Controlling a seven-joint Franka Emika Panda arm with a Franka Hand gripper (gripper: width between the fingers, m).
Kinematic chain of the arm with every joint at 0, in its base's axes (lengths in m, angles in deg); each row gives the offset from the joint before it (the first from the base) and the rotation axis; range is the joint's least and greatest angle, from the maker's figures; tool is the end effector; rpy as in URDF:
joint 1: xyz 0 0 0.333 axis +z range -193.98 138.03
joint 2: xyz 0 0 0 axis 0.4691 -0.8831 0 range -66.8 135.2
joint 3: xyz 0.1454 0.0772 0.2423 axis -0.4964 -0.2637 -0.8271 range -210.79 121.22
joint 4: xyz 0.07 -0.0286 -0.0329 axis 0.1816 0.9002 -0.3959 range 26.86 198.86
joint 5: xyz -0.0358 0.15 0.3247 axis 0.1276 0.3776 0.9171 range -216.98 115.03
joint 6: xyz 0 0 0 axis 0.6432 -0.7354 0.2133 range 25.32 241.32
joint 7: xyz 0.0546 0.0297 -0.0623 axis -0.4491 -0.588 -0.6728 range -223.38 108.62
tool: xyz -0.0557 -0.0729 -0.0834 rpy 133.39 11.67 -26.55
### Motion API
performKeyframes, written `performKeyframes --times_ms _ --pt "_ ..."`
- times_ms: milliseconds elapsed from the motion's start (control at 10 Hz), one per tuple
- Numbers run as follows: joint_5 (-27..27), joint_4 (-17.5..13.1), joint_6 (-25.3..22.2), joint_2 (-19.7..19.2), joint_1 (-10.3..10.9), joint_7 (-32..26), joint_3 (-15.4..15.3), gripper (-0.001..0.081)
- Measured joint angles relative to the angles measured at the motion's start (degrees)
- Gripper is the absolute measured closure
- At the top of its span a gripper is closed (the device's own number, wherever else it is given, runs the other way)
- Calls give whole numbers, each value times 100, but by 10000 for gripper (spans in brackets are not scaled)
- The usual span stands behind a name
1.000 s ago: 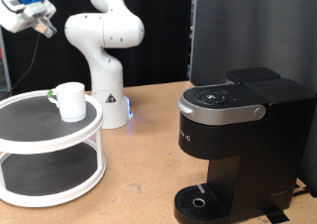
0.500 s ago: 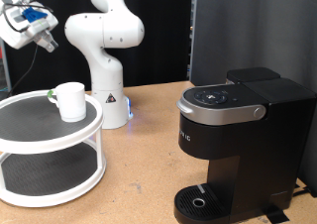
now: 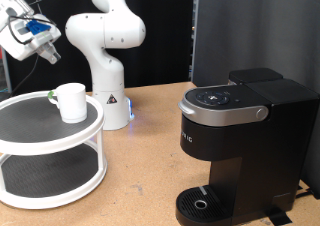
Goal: Make a cup of coffee with the keurig machine
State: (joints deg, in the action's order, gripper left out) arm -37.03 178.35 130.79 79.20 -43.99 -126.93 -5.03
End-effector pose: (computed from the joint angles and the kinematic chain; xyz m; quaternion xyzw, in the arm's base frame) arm 0.1994 -0.2142 0.3909 -0.9167 -0.1712 -0.2224 0.2843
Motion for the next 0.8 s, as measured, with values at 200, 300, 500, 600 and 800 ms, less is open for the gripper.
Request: performKeyframes --times_ms 200,300,500,600,800 --pt "-105 134 185 -17 -1 -149 112 804" --pt "-172 217 321 -23 -2 -158 141 804" --pt "-325 367 560 -37 -2 -162 182 804" --pt "-378 426 676 -51 -2 -164 199 804" --pt "-523 485 862 -138 -2 -165 217 685"
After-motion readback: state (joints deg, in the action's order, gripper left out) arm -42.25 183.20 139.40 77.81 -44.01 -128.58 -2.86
